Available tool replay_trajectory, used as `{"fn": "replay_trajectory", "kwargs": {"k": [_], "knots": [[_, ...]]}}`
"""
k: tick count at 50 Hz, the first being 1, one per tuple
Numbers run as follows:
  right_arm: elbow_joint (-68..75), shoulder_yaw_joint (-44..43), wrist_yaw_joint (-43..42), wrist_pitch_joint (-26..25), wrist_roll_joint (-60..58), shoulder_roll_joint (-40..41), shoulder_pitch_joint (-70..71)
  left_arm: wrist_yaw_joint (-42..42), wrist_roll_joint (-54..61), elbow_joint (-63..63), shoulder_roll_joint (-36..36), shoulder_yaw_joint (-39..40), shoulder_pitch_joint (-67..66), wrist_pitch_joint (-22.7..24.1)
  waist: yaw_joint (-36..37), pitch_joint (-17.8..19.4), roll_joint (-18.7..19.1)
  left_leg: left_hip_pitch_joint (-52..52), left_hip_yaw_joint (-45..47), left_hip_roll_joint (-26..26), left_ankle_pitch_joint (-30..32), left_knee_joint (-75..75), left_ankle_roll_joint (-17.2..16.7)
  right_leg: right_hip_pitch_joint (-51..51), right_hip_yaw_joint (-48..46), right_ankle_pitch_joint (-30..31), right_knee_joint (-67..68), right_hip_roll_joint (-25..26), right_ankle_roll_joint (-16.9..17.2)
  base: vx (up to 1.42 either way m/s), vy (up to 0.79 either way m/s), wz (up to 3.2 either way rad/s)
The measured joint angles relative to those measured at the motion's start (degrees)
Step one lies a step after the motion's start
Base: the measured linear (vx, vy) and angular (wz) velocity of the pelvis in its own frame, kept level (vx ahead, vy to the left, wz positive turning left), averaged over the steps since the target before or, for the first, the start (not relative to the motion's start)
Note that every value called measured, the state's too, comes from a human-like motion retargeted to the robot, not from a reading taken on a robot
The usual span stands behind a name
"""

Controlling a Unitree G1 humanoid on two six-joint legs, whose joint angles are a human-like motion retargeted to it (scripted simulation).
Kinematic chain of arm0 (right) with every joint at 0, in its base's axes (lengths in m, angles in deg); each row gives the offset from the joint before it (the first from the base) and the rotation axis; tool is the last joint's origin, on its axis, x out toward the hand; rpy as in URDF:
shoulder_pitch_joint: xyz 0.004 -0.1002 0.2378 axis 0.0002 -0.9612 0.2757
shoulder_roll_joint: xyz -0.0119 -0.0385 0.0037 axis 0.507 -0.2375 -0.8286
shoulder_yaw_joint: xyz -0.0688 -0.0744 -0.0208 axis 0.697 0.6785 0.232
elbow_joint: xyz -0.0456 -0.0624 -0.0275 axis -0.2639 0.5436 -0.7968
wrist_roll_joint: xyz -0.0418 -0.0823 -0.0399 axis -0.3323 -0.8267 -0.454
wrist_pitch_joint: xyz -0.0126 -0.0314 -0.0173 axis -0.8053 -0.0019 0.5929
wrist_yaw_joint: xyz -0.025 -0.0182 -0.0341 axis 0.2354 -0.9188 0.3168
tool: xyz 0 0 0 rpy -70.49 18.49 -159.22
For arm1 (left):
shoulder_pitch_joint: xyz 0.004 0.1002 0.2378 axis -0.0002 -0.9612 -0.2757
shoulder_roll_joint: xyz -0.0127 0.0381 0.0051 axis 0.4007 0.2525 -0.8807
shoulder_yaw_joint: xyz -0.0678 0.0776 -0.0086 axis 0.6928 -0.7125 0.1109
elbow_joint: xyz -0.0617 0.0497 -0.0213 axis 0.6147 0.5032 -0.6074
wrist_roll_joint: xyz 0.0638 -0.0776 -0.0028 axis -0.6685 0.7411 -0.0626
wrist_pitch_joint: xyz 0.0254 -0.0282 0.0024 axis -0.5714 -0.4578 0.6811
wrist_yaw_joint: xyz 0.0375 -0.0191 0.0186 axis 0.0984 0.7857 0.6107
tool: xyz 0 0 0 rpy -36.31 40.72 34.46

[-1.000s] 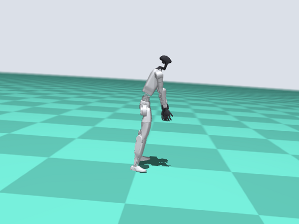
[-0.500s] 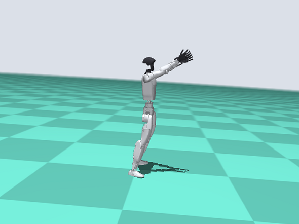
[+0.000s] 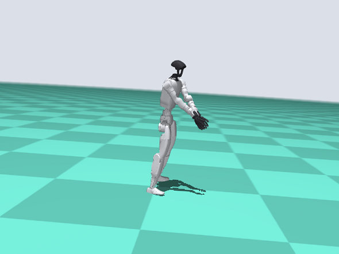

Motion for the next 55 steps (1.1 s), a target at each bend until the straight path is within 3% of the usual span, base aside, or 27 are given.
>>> {"fn": "replay_trajectory", "kwargs": {"k": [5, 10, 15, 19, 23, 26, 30, 33, 40, 48, 53, 55], "knots": [[3.2, 3.4, -1.3, 1.9, 0.0, 3.0, -9.0, 1.6, 3.2, 0.9, -2.7, 2.3, -9.9, 3.3, 0.7, 7.9, -1.4, -3.0, 3.2, -0.7, 1.7, -1.8, -0.2, -6.6, 4.1, 1.6, 0.0, 0.3, -0.7, -0.20, -0.04, -0.60], [3.1, 6.4, -2.2, 3.7, 1.3, 3.3, -13.3, 1.6, 7.3, 1.7, -4.8, 0.5, -13.4, 7.0, 2.0, 10.0, -2.2, -5.2, 5.9, -1.1, 3.2, -4.5, -1.6, -10.3, 6.4, 4.4, -3.8, 1.7, -0.3, -0.12, -0.07, -0.45], [4.9, 2.8, -2.3, 2.8, 1.6, 3.4, -11.8, 2.9, 6.2, 5.0, -5.5, 2.3, -10.5, 6.2, 1.2, 6.3, -2.9, -5.4, 6.0, -0.7, 3.8, -5.2, -2.4, -9.2, 5.6, 5.9, -7.4, 2.7, 1.0, 0.02, -0.09, -0.01], [6.8, -1.0, -2.9, 0.4, 3.5, 2.1, -4.7, 3.5, 6.0, 6.5, -4.2, 2.6, -3.6, 2.5, -1.0, 0.4, -3.1, -4.5, 4.6, 0.2, 3.6, -4.0, -1.9, -6.9, 3.7, 4.2, -6.4, 2.8, 1.3, 0.12, -0.08, 0.35], [3.7, -0.7, -4.5, 0.0, 5.4, -1.6, 6.1, 4.9, 8.5, 4.9, -1.5, -1.7, 7.7, 0.5, -3.2, -6.9, -2.4, -3.3, 2.9, 1.3, 3.1, -2.2, -1.0, -4.9, 1.8, 1.5, -3.0, 2.7, 1.6, 0.15, -0.05, 0.42], [-4.2, 2.4, -6.7, 1.7, 5.0, -6.1, 16.0, 5.4, 11.1, 1.7, 2.0, -7.1, 19.8, 1.8, -3.8, -10.6, -1.8, -2.5, 1.8, 2.0, 2.6, -1.1, -0.5, -3.9, 0.7, -0.4, -0.5, 2.5, 1.8, 0.13, -0.02, 0.32], [-15.3, 8.3, -8.6, 2.4, -0.6, -14.7, 30.8, 2.8, 13.2, -3.6, 7.7, -16.4, 37.0, 5.1, -3.2, -13.0, -0.9, -1.4, 1.0, 2.5, 2.0, -0.4, -0.8, -2.7, -0.3, -1.9, 1.5, 2.3, 2.2, 0.11, 0.01, 0.21], [-20.7, 11.4, -11.7, 3.9, 1.9, -24.3, 40.8, 3.3, 17.3, -6.0, 8.0, -20.2, 50.2, 8.0, 1.0, -13.8, 0.1, -1.3, 0.5, 2.7, 1.8, -0.5, -1.5, -1.9, -1.1, -2.0, 1.5, 2.4, 2.1, 0.09, 0.04, 0.17], [-14.4, 16.3, -13.7, 4.5, 5.5, -25.4, 60.8, 1.5, 21.5, -4.6, 14.3, -26.3, 66.0, 6.9, -0.2, -15.6, 0.6, -0.7, -0.1, 2.5, 1.4, -1.4, -2.1, -0.8, -1.9, -2.2, 0.6, 2.4, 1.5, 0.06, 0.04, 0.09], [-9.5, 16.7, -10.9, 3.4, 7.0, -22.6, 59.1, 0.2, 21.9, -4.1, 14.3, -24.0, 61.4, 6.6, 1.5, -16.0, 1.4, -0.6, -0.1, 1.8, 0.6, -0.8, -1.7, -0.5, -1.7, -1.8, 0.4, 1.7, 0.7, 0.01, 0.06, -0.01], [-11.0, 14.2, -8.4, 2.6, 4.3, -17.7, 42.4, 0.7, 18.0, -7.1, 11.4, -16.9, 44.0, 7.6, 2.8, -15.9, 0.4, -0.1, 0.9, 1.3, 0.2, -0.5, -1.2, -1.0, -0.5, -1.5, 1.1, 1.1, 0.5, -0.04, 0.05, -0.19], [-10.7, 14.3, -5.7, -0.9, -1.0, -15.3, 33.9, -0.5, 14.2, -8.8, 9.8, -12.8, 34.1, 6.6, 3.5, -15.1, -0.4, 0.2, 1.5, 0.9, 0.1, -0.6, -0.8, -1.6, 0.4, -1.5, 1.5, 0.8, 0.3, -0.07, 0.04, -0.31]]}}
